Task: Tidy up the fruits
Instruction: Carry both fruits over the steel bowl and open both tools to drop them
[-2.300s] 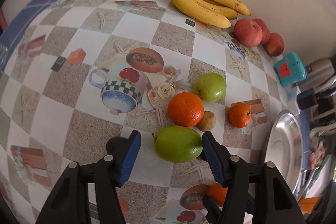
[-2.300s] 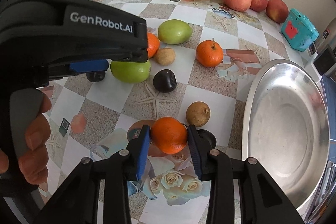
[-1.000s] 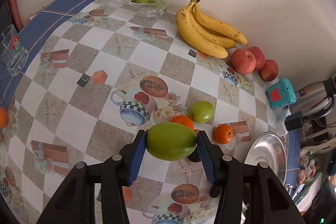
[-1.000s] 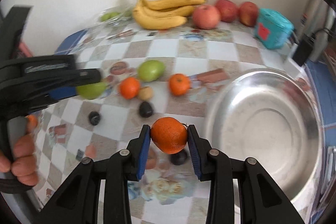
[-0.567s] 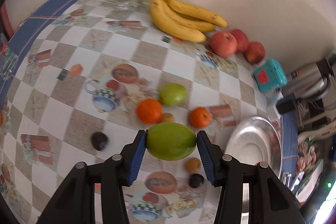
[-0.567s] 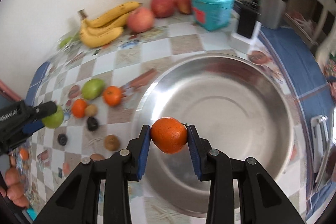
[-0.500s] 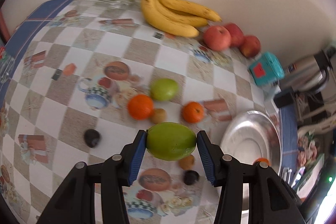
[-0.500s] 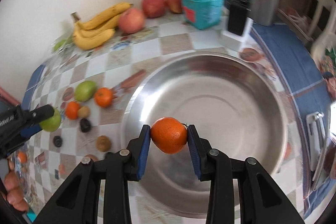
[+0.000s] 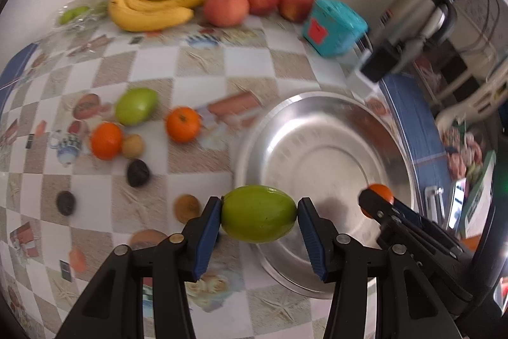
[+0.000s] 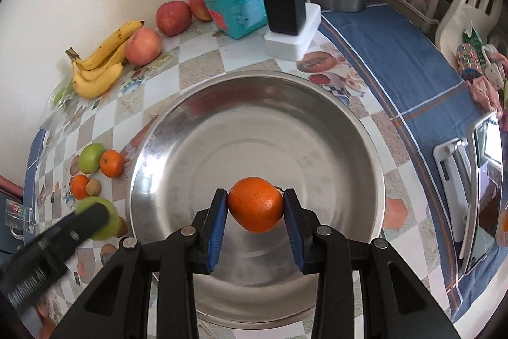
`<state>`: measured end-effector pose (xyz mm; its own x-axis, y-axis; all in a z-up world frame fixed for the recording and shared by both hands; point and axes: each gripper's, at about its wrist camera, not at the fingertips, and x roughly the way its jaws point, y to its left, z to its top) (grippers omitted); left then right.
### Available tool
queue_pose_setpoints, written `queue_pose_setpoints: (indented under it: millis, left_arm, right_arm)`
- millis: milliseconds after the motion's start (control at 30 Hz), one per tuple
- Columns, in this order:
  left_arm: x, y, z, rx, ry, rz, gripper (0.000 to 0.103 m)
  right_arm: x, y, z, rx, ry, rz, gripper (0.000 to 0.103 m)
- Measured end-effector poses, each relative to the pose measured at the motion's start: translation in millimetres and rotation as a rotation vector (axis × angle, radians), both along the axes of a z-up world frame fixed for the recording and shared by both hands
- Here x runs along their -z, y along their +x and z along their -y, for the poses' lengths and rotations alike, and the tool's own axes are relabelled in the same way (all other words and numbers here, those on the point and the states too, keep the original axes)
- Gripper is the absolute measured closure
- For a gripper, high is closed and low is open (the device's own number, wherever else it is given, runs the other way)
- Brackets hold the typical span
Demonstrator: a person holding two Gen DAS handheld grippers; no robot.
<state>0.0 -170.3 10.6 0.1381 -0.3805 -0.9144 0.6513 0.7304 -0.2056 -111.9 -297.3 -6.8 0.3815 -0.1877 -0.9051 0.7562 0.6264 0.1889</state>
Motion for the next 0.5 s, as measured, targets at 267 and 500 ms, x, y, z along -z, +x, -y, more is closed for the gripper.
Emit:
queue_pose_setpoints:
  millis: [267, 500]
  left_arm:
    - [7, -14, 11, 0.055, 0.032, 0.024, 0.050]
    - [2, -15, 11, 0.063, 0.005, 0.032, 0.051]
  right_arm:
    - [12, -3, 4, -0.015, 0.028, -0.023, 0.066]
    - [11, -5, 5, -0.005, 0.032, -0.019, 0.066]
